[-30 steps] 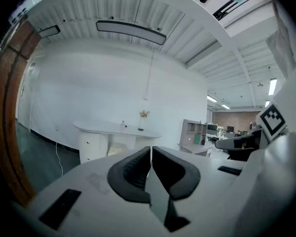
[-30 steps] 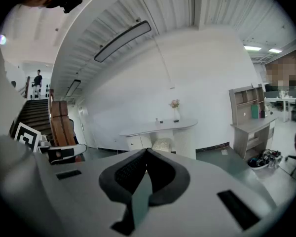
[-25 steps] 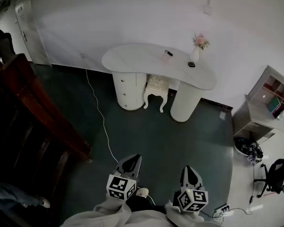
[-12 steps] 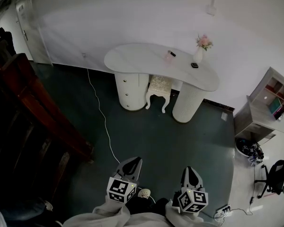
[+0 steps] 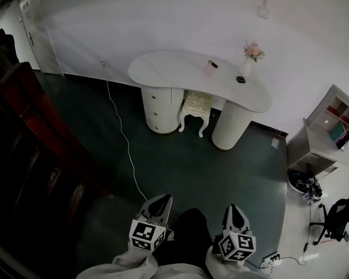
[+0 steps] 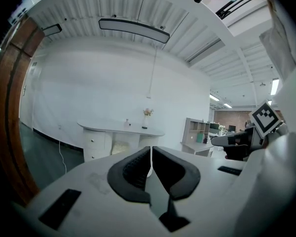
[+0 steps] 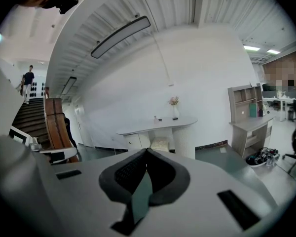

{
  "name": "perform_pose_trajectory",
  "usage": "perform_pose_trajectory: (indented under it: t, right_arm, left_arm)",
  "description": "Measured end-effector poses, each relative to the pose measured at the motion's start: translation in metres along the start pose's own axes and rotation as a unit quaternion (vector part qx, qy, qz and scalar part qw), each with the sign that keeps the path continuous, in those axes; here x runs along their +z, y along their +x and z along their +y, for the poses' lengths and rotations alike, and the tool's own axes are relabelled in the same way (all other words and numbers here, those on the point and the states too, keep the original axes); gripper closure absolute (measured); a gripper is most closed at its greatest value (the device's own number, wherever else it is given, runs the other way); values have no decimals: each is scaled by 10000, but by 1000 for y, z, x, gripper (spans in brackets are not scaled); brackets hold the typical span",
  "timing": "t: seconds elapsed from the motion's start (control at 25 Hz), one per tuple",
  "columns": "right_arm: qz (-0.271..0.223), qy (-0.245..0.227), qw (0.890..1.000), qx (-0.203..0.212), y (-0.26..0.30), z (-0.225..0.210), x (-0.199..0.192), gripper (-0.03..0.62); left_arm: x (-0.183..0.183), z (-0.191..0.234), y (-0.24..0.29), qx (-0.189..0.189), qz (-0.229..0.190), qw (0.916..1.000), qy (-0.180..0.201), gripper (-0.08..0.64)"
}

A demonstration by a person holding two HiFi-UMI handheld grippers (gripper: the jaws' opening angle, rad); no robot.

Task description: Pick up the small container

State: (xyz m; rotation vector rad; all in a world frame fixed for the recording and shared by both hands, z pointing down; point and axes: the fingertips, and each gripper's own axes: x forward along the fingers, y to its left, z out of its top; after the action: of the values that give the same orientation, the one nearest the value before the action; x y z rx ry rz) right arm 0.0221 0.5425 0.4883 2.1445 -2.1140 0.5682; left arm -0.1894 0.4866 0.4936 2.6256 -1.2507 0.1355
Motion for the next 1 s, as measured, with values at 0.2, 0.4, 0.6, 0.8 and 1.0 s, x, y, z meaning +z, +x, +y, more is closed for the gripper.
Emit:
perform_pose_trajectory:
  t: [0.2, 0.4, 0.6, 0.8, 1.0]
  right_arm:
    - [115, 75, 9999, 31, 15, -1, -8, 543]
    - [122, 114, 9999, 39, 34, -10, -2, 543]
    - [129, 129, 9998, 73, 62, -19, 6, 543]
    - [127, 125, 9998, 105, 96, -32, 23, 543]
    - [159, 149, 9997, 104, 135, -45, 37, 543]
  left_arm:
    - [-3, 11, 11, 79, 96, 9999, -20, 537]
    - [2, 17, 32, 90, 99, 9999, 5, 537]
    - [8, 27, 61, 132, 84, 9999, 1, 537]
    - [22, 40, 96, 228, 4, 9997, -24, 537]
    - [31, 56, 137, 245, 34, 9997, -70, 537]
